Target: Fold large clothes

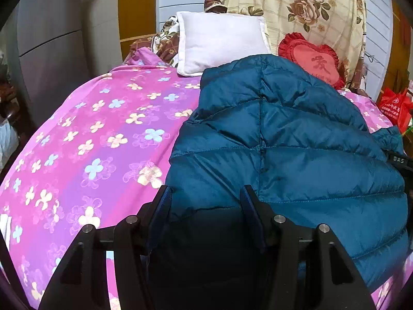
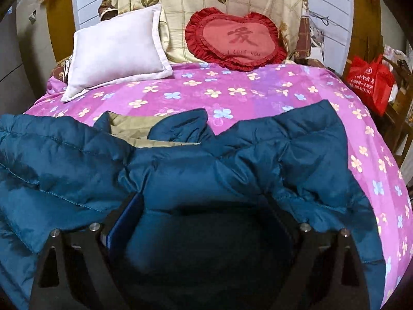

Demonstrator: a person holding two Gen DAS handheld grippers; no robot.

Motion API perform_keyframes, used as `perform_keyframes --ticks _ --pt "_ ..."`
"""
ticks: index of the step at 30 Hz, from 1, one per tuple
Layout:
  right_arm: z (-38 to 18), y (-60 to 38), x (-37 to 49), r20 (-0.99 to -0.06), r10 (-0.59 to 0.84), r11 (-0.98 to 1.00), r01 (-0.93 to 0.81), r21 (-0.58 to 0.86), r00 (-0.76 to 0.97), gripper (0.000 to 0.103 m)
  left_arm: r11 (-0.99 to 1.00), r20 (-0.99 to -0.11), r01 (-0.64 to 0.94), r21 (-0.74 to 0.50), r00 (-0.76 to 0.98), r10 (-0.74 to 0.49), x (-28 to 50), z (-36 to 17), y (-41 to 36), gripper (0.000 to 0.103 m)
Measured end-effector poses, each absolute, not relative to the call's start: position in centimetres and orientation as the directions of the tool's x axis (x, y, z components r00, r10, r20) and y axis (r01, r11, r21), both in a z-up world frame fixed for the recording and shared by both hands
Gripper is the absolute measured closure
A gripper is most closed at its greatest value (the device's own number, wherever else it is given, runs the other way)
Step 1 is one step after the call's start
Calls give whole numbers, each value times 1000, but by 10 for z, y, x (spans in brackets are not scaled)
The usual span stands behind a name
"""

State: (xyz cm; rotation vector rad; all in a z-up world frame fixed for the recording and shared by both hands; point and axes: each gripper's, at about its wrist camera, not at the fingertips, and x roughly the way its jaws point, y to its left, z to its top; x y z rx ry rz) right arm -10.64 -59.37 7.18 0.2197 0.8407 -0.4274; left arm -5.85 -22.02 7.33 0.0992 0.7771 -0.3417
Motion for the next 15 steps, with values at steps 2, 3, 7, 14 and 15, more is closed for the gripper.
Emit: perform_keyframes --ticks 2,3,7,14,15 --pt "77 -592 -109 -770 -276 891 454 20 575 10 942 -704 332 -42 659 -264 -58 74 -220 66" --pt "82 -591 -111 -775 -268 891 453 27 573 10 943 -704 330 -44 660 -264 -57 74 -219 66" --pt "115 -572 -129 -707 -193 911 391 127 681 10 947 -702 317 -46 664 -256 -58 77 -219 66" --pt "139 -491 -101 -683 -18 986 126 108 730 10 954 -703 298 -44 669 -241 -57 78 -221 66" --pt "137 -481 -94 -690 -20 991 104 80 724 10 954 -702 298 -41 670 -240 -56 78 -221 66"
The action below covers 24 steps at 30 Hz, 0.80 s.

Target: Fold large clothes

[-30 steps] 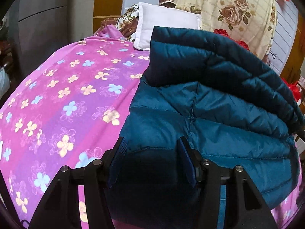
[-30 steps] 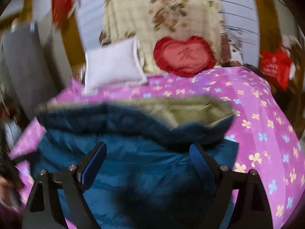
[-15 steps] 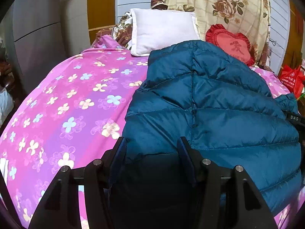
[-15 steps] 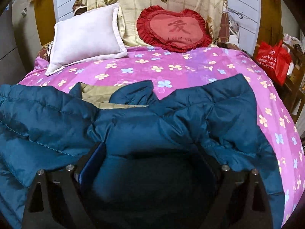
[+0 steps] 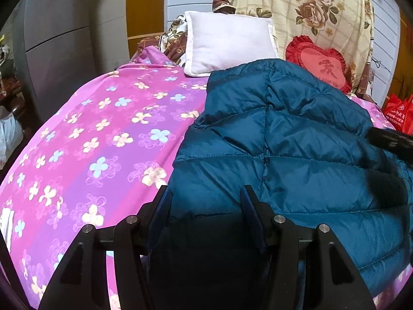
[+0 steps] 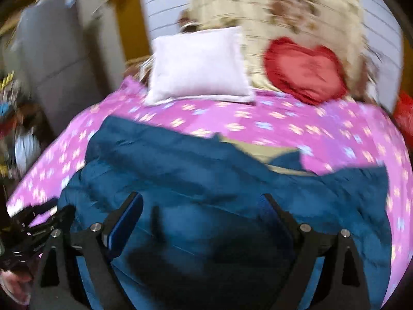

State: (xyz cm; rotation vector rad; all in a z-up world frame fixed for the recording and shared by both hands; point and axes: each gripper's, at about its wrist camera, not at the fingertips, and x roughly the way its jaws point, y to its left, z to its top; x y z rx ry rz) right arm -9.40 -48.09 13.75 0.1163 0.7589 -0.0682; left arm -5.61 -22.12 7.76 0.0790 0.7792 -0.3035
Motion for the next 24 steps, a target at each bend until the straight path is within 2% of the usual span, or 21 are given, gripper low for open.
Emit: perform_keyframes --ticks 4,15,21,24 --pt "123 -450 -56 -715 -27 999 52 13 699 10 953 -701 301 -34 673 -237 -52 77 -222 66" --pt "70 -472 -5 -766 -73 979 191 65 638 10 949 -698 314 -31 673 -246 -43 77 -223 65" --pt "96 -480 -36 -744 -45 978 183 105 667 10 948 -706 315 -38 663 -249 -43 76 -223 65" --pt "115 -494 -73 -723 -118 979 200 29 681 10 950 -706 311 -42 663 -248 -43 76 -222 65"
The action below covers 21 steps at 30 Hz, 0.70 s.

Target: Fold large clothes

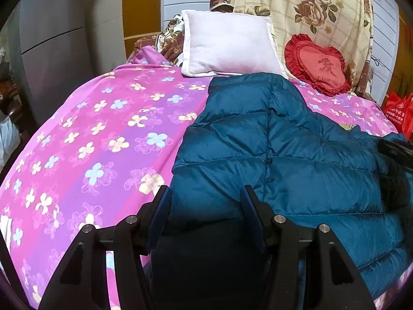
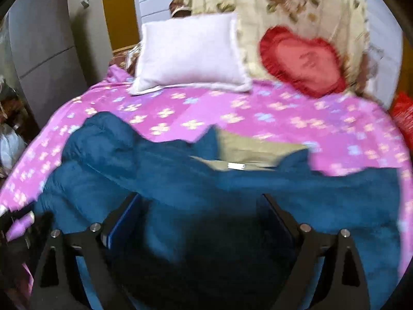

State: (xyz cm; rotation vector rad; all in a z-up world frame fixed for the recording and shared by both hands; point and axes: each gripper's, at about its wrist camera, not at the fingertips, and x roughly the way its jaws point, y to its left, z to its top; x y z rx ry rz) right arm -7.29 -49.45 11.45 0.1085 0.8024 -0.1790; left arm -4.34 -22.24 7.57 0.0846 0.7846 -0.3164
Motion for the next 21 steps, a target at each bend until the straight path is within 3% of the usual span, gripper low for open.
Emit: perform_keyframes --ticks 8,12,21 --pt "114 -596 -146 -728 -367 903 408 -130 579 9 952 -700 305 -16 677 -229 -46 73 -229 65" --pt "89 -635 -148 -770 -360 878 469 -89 527 9 947 -692 320 -7 682 -236 -42 70 -232 65" --pt "62 -654 -138 -760 -376 843 536 -43 531 6 939 -691 345 1 679 -249 -36 69 -234 63"
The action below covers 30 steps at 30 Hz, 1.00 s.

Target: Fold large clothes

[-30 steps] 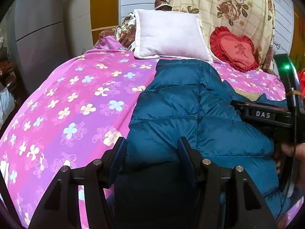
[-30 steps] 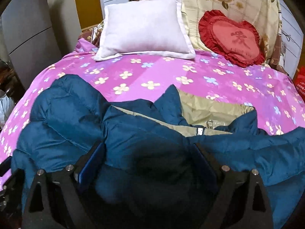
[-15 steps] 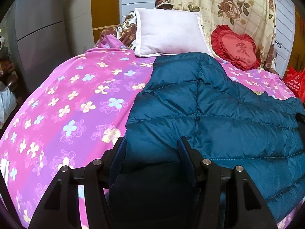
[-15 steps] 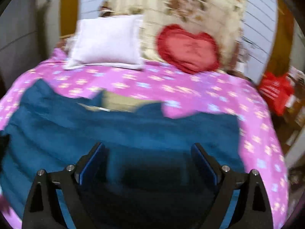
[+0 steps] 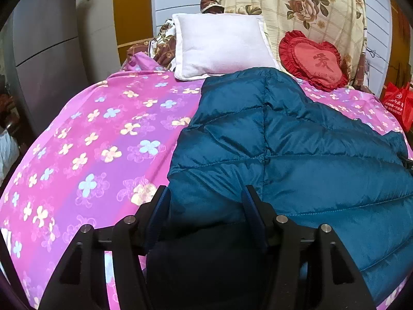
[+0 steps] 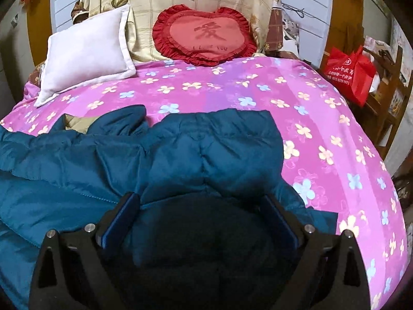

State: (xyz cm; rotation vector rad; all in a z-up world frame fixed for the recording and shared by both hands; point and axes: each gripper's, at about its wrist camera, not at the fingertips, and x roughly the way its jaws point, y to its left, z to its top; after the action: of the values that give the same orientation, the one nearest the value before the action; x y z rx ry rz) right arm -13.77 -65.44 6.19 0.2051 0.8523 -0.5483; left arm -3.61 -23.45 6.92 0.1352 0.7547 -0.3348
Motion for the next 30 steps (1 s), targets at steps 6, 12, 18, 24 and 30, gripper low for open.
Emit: perform_keyframes --ticks 6,12,18,24,30 --pt "89 -636 -167 -757 -339 858 514 -4 559 6 942 -698 336 -11 672 -248 -38 69 -232 63" --pt "103 -623 -208 -748 -341 875 484 -30 570 6 946 -699 323 -14 674 -241 -42 68 -231 61" --pt "72 -641 -220 -788 -323 854 520 -4 525 0 948 -692 316 -18 680 -240 -40 62 -230 52" --pt "77 -646 -230 -797 -304 841 539 33 522 2 951 -718 302 -63 648 -254 -37 64 -225 51" --pt "109 -626 -254 -692 -386 848 530 -7 610 2 956 -712 292 -42 662 -233 -43 66 -227 51"
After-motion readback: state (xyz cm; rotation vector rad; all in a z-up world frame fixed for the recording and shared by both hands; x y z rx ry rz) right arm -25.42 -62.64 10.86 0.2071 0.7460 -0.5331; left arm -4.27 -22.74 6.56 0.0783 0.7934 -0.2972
